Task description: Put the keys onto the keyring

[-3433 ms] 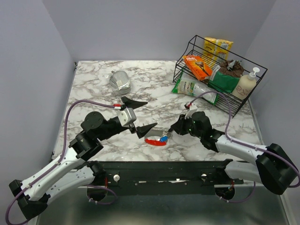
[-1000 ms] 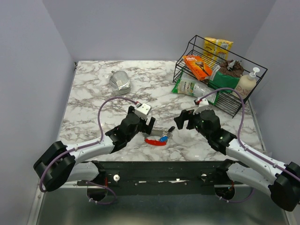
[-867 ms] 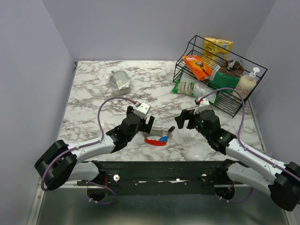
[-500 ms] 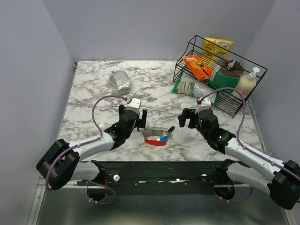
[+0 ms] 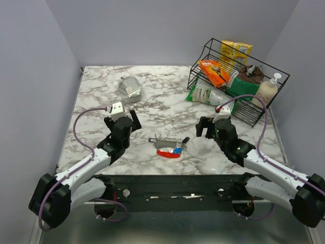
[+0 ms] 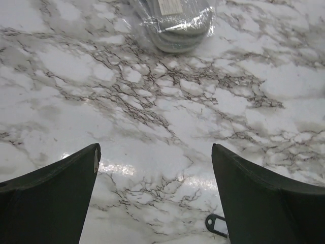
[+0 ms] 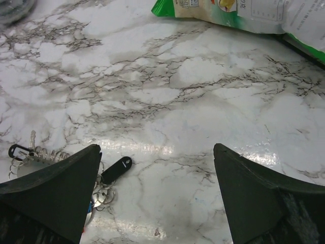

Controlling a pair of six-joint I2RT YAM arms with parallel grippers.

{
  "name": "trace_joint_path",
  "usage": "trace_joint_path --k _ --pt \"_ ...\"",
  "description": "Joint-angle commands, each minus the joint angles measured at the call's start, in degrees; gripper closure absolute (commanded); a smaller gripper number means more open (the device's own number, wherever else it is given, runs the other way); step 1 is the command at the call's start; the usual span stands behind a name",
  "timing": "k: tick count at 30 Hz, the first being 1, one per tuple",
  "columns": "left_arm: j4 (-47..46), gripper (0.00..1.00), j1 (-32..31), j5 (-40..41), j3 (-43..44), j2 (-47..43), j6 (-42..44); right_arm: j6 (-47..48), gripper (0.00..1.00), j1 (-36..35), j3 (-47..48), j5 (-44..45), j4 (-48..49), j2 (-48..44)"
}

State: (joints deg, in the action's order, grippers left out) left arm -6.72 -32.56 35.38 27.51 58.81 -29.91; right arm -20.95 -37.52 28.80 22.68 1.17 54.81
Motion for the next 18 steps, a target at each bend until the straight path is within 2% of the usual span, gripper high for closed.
trace_joint_path --k 1,5,8,14,18 --pt "5.39 0.01 0.47 11.63 -1.67 -6.68 -7.61 -1.11 0.0 0.6 1.35 5.44 -0.73 -1.89" --pt "7.94 0.01 0.48 12.09 -0.96 -10.11 -8.67 -2.16 0.0 0.78 1.09 7.29 -0.64 -4.97" --pt "10.67 0.01 0.48 13.23 -0.09 -10.9 -14.11 -2.87 0.0 0.87 1.17 8.96 -0.64 -7.95" --pt "12.96 0.01 0.48 15.15 1.32 -9.15 -17.98 -4.01 0.0 0.87 0.04 12.3 -0.64 -13.4" --pt "19.35 0.01 0.48 19.19 4.21 -6.0 -20.17 -5.5 0.0 0.87 -1.72 14.32 -0.64 -16.74"
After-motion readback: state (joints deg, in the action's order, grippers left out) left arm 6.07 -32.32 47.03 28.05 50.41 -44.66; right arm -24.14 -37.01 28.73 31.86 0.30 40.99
